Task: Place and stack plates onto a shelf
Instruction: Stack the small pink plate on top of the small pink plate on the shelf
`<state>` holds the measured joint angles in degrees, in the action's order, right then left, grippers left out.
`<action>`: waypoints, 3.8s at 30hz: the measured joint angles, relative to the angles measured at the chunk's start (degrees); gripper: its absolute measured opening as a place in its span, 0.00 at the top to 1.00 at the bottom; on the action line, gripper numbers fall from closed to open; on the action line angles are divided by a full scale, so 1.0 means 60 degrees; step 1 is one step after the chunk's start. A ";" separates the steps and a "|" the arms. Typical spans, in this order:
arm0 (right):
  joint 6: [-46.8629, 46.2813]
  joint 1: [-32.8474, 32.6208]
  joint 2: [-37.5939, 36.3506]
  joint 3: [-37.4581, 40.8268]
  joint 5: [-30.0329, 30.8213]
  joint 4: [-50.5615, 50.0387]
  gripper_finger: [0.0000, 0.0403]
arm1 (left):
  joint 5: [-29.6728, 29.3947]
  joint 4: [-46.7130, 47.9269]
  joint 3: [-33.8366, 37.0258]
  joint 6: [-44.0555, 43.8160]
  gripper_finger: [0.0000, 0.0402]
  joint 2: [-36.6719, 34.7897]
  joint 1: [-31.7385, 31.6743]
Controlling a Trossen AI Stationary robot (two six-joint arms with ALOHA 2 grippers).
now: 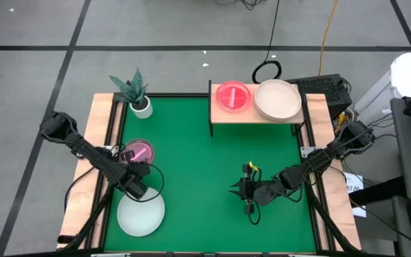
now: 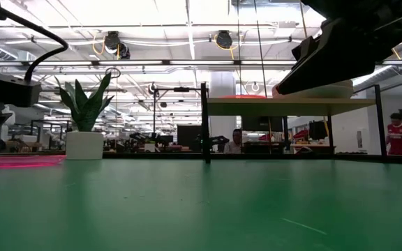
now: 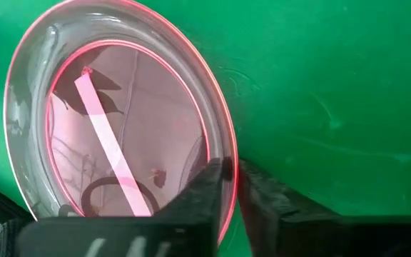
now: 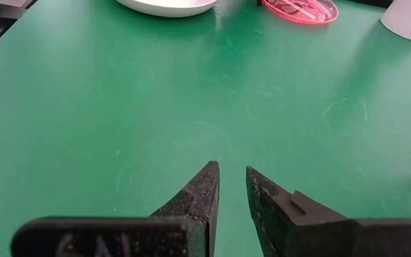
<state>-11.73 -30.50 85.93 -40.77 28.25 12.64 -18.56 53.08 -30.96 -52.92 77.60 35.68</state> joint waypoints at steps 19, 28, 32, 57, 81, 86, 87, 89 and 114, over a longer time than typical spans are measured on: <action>0.0073 0.0003 0.0000 0.0000 0.0003 0.0000 0.86 | 0.0159 0.1054 -0.0841 0.0605 0.98 0.0007 0.0003; 0.0073 -0.0001 -0.0028 -0.0003 0.0014 0.0866 0.86 | -0.0408 0.1716 -0.2463 0.2277 0.99 0.0007 -0.0004; -0.0031 -0.0001 -0.0076 -0.0007 0.0025 0.1083 0.86 | -0.0908 0.1719 -0.3206 0.3471 0.99 0.0007 -0.0004; -0.0862 -0.0923 -0.0076 -0.0015 0.0777 0.1570 0.87 | -0.2639 -0.3738 -0.5952 1.5713 0.99 0.0005 -0.3744; -0.0242 -0.1188 -0.0073 -0.0015 0.1082 0.1924 0.87 | 0.0126 -0.8622 -0.6820 1.8725 0.99 0.2532 -0.7304; 0.0008 -0.1188 -0.0073 -0.0015 0.1067 0.2019 0.87 | 0.0135 -0.7923 -0.8072 1.8314 0.99 0.3514 -0.7715; 0.0059 -0.1188 -0.0073 -0.0015 0.1062 0.2034 0.87 | 0.0141 -0.7785 -0.8348 1.8163 0.99 0.3733 -0.7791; 0.0076 -0.1234 -0.0073 -0.0015 0.1060 0.1986 0.87 | 0.0148 -0.7349 -0.8775 1.7873 0.99 0.4103 -0.7942; 0.0126 -0.1749 -0.0381 -0.0015 0.1099 0.1608 0.87 | 0.0045 -0.8896 -0.8999 1.6667 0.99 0.4681 -0.8191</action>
<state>-10.97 -40.99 83.64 -40.86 34.84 22.29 -18.29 -0.30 -84.95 47.08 105.69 -13.46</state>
